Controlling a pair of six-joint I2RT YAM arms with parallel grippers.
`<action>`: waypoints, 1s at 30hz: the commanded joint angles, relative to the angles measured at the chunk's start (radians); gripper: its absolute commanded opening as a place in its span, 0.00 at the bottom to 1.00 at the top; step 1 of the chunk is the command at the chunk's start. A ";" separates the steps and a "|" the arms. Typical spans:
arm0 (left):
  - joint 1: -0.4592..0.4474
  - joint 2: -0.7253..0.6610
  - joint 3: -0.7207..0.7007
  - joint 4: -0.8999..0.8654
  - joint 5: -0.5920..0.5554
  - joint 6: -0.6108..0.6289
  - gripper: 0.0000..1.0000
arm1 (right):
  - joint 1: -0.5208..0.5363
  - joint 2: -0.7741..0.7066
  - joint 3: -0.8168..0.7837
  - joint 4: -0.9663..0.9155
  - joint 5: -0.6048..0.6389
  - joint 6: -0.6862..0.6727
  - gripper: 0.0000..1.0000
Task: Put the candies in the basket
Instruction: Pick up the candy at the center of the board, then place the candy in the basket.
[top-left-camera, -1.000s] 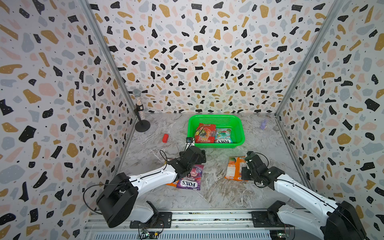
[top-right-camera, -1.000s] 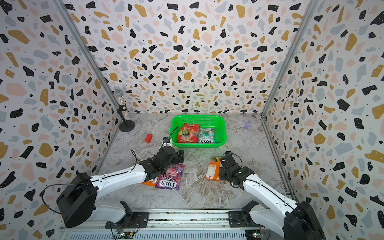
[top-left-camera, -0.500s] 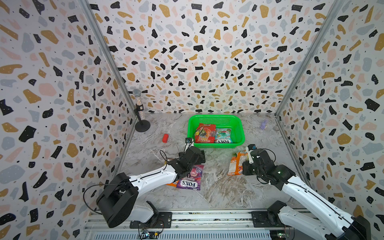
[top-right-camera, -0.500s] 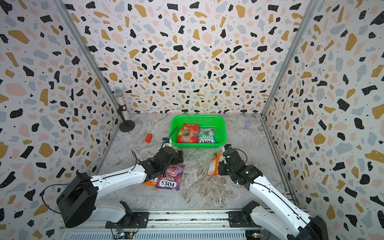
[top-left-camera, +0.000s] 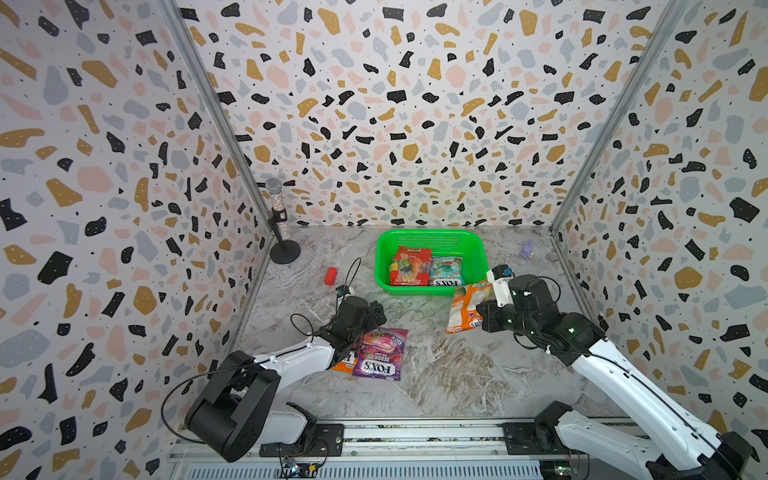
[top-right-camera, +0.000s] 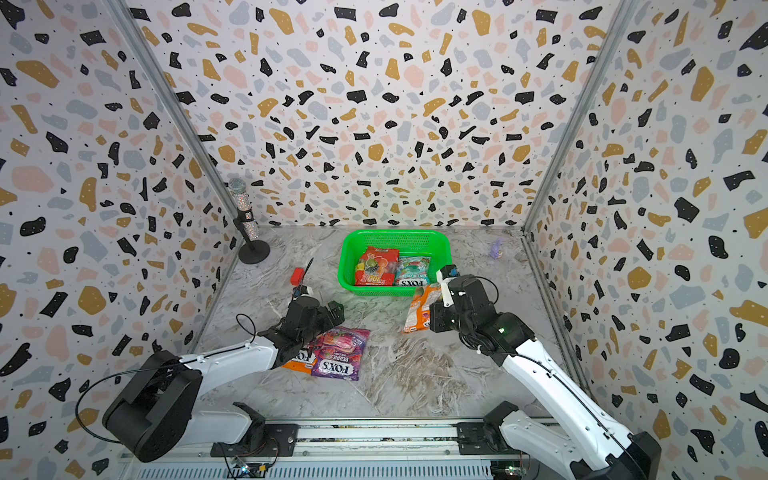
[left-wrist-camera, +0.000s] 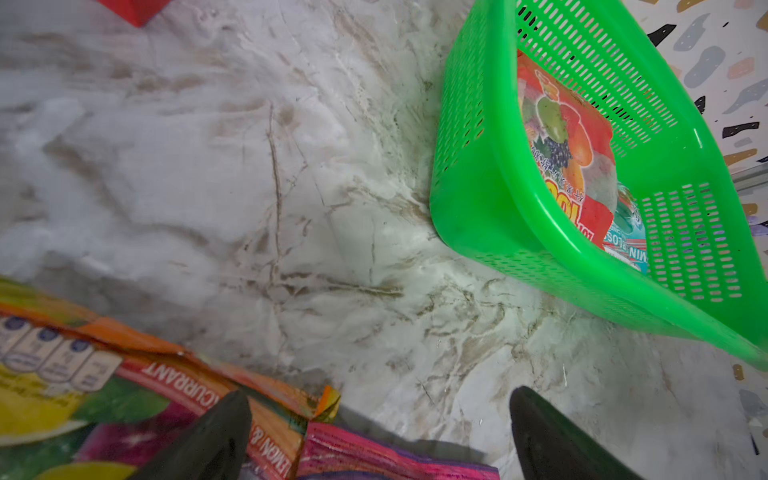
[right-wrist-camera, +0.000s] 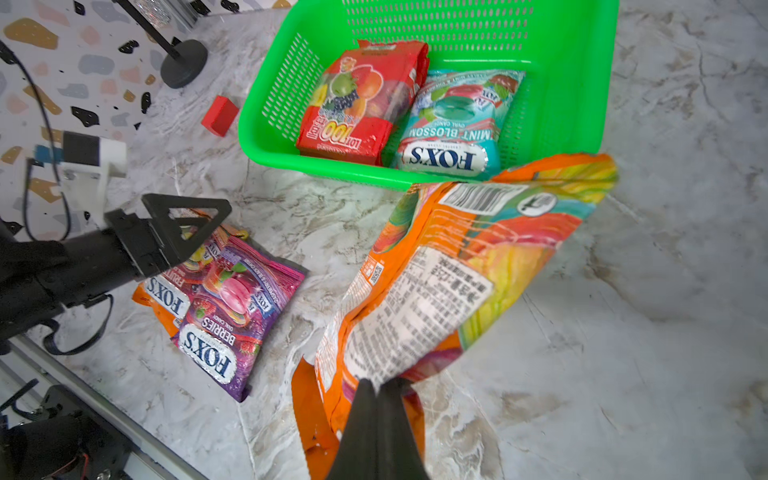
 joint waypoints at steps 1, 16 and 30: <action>0.001 -0.021 0.008 0.106 0.064 -0.028 1.00 | -0.001 0.034 0.095 0.011 -0.009 -0.042 0.00; 0.002 -0.037 0.028 0.075 0.053 0.014 1.00 | -0.108 0.659 0.772 -0.184 -0.009 -0.290 0.00; 0.002 -0.048 0.032 0.061 0.046 0.014 1.00 | -0.151 1.032 1.089 -0.323 -0.058 -0.359 0.00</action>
